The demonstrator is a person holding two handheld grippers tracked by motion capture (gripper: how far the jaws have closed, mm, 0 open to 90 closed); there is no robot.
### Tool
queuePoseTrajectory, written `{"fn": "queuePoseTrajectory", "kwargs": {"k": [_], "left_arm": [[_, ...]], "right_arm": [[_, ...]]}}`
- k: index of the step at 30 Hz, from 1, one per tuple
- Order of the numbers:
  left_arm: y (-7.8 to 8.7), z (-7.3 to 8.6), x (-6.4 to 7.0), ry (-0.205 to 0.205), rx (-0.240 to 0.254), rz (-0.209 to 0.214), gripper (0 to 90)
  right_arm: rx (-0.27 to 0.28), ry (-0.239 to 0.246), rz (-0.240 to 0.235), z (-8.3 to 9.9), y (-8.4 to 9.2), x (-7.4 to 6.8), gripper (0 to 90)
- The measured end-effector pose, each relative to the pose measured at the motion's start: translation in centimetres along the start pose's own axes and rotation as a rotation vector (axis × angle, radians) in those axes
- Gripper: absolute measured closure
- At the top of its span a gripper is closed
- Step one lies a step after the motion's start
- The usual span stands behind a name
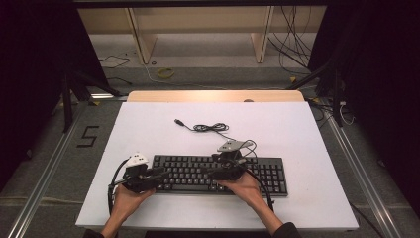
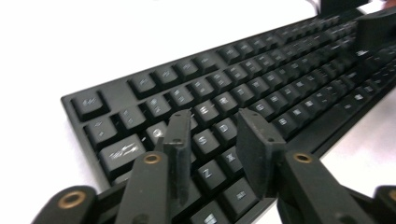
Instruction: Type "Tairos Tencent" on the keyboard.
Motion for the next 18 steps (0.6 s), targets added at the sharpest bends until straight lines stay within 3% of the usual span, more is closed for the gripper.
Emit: {"fn": "queuePoseTrajectory", "kwargs": {"k": [5,12,18], "left_arm": [[0.32,-0.55,0.14,0.000,0.042,-0.004,53.2],[0.53,-0.71,-0.02,0.031,0.068,-0.004,42.1],[0.65,-0.74,-0.28,0.046,0.078,-0.015,37.6]], "right_arm": [[0.005,0.000,0.004,-0.10,-0.15,0.20,43.6],[0.007,-0.004,0.010,-0.20,-0.31,0.50,52.2],[0.000,-0.009,0.009,-0.19,-0.53,0.66,61.1]]}}
Point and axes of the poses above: each handheld gripper's, and its own axes: y roughly backward along the jaws, z roughly out of its underside, x roughly to its right, the point moved 9 cm from there along -y, roughly forward along the jaws, and after that the axes turned 13 degrees about -y, right-handed, at the moved point
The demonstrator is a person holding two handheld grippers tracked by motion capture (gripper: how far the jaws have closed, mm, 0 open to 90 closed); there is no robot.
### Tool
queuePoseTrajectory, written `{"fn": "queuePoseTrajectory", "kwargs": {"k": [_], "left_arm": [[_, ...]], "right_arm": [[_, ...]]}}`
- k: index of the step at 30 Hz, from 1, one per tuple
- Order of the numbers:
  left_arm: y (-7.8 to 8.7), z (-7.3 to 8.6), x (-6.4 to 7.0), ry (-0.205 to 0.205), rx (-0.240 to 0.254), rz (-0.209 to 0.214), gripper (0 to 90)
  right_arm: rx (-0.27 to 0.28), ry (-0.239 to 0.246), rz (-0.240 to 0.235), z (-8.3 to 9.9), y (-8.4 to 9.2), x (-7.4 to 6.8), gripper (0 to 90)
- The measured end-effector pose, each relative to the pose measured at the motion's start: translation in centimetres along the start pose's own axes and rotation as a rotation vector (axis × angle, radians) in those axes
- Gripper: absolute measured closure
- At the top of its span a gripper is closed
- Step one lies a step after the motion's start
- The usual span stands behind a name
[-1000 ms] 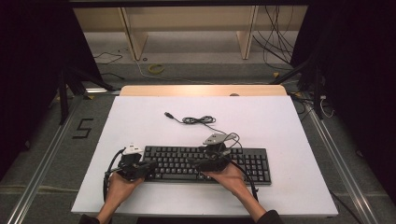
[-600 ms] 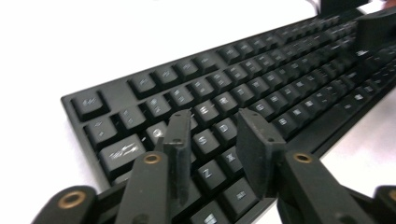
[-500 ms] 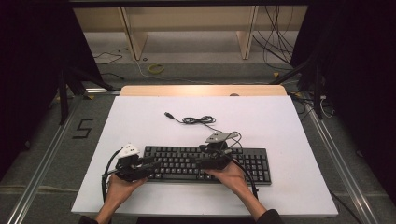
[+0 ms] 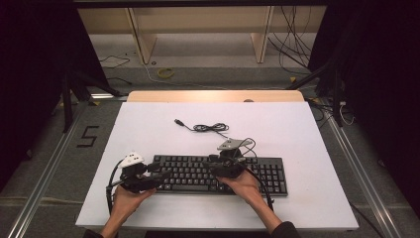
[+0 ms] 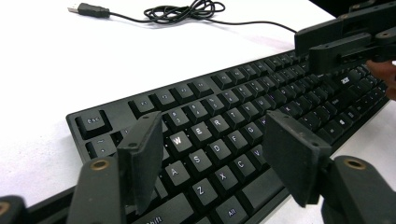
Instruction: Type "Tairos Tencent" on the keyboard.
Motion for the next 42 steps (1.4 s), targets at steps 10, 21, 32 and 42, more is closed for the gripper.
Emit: {"fn": "queuePoseTrajectory", "kwargs": {"k": [10,21,32,42], "left_arm": [[0.1,-0.1,0.1,-0.003,0.008,-0.003,33.4],[0.3,-0.3,0.3,-0.005,0.028,0.003,32.5],[0.6,-0.4,0.7,-0.012,0.041,0.016,32.1],[0.8,-0.4,0.8,-0.014,0.047,0.023,31.8]], "right_arm": [[-0.028,0.004,-0.002,0.3,-0.8,0.0,75.8],[-0.045,0.013,0.024,0.4,-1.2,0.2,87.4],[-0.082,0.025,0.036,1.1,-1.9,0.2,89.4],[-0.105,0.034,0.045,1.6,-2.4,0.3,90.0]]}}
Point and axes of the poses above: each handheld gripper's, and its own axes: y roughly backward along the jaws, z roughly out of its underside, x roughly to its right, the point moved 9 cm from there along -y, roughly forward along the jaws, and after that the axes turned 13 degrees about -y, right-handed, at the moved point
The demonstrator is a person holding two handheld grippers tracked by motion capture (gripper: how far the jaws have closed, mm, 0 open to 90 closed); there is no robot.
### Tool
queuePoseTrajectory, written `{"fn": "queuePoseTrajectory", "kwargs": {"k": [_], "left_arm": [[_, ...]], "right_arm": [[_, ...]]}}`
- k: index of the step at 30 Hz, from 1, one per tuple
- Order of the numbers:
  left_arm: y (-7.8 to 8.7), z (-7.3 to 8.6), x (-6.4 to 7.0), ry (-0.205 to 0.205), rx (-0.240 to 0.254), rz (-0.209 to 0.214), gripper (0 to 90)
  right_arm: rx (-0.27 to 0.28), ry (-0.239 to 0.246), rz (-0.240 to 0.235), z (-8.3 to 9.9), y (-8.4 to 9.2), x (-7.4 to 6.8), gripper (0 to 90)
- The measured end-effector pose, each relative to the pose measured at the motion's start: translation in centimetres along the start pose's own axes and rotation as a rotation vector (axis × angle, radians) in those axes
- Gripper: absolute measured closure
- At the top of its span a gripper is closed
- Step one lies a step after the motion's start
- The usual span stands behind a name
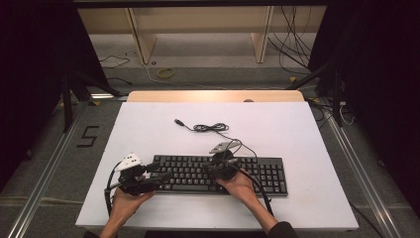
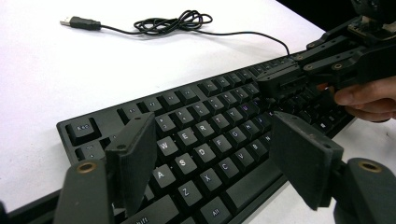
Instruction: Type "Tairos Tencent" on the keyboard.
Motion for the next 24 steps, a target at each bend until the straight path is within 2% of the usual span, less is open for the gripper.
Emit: {"fn": "queuePoseTrajectory", "kwargs": {"k": [19,24], "left_arm": [[0.00,0.00,0.13,-0.007,0.000,0.005,31.2],[-0.01,0.02,0.10,-0.007,-0.001,0.003,31.2]], "right_arm": [[-0.029,0.011,0.021,0.76,-0.80,-0.15,90.0],[-0.017,0.015,0.030,0.82,-0.87,-0.08,90.0]]}}
Point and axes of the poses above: each handheld gripper's, and its own axes: y roughly backward along the jaws, z roughly out of its underside, x roughly to its right, the point moved 9 cm from there along -y, roughly forward along the jaws, and after that the axes turned 13 degrees about -y, right-handed, at the moved point
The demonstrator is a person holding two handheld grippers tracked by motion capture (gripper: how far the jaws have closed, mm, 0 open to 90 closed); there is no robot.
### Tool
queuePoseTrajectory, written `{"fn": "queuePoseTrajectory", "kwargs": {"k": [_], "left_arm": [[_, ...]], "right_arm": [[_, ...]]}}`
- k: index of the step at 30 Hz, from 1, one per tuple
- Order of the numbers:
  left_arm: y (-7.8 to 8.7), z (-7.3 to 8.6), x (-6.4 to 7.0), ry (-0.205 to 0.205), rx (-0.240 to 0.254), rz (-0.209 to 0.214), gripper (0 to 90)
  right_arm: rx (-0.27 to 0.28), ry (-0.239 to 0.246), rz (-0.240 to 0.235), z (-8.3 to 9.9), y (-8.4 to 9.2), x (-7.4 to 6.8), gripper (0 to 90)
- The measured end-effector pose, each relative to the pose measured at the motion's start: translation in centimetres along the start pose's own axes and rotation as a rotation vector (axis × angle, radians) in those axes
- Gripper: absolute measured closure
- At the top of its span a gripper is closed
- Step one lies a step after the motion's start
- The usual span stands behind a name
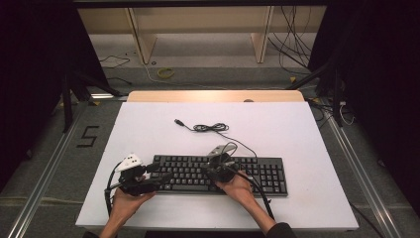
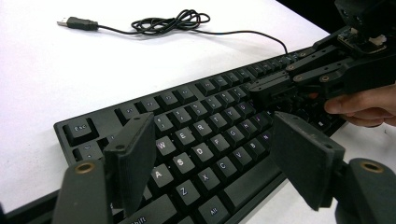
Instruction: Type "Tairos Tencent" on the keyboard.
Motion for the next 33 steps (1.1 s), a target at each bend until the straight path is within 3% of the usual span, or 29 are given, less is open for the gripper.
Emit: {"fn": "queuePoseTrajectory", "kwargs": {"k": [8,11,17,21,28,33], "left_arm": [[-0.1,0.0,0.0,-0.004,-0.005,-0.001,31.3],[-0.1,0.0,0.0,-0.007,-0.007,0.000,31.4],[-0.2,0.0,0.0,-0.007,-0.007,0.000,31.7],[-0.2,0.0,0.0,-0.007,-0.009,0.002,32.0],[-0.6,-0.2,0.3,0.004,-0.003,0.016,33.1],[-1.1,-0.4,0.5,-0.010,-0.007,0.019,34.9]], "right_arm": [[0.004,-0.026,-0.014,-0.1,0.1,0.0,90.0],[0.025,-0.056,-0.055,-0.4,0.6,-0.2,86.3],[0.061,-0.064,-0.066,-1.0,1.5,-0.3,81.9],[0.071,-0.065,-0.074,-1.2,2.0,-0.3,75.2],[0.089,-0.082,-0.092,-1.5,2.6,-0.4,54.2],[0.098,-0.078,-0.090,-1.6,3.1,-0.4,46.0]]}}
Point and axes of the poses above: each handheld gripper's, and its own axes: y roughly backward along the jaws, z roughly out of its underside, x roughly to its right, the point moved 9 cm from there along -y, roughly forward along the jaws, and after that the axes turned 13 degrees about -y, right-handed, at the moved point
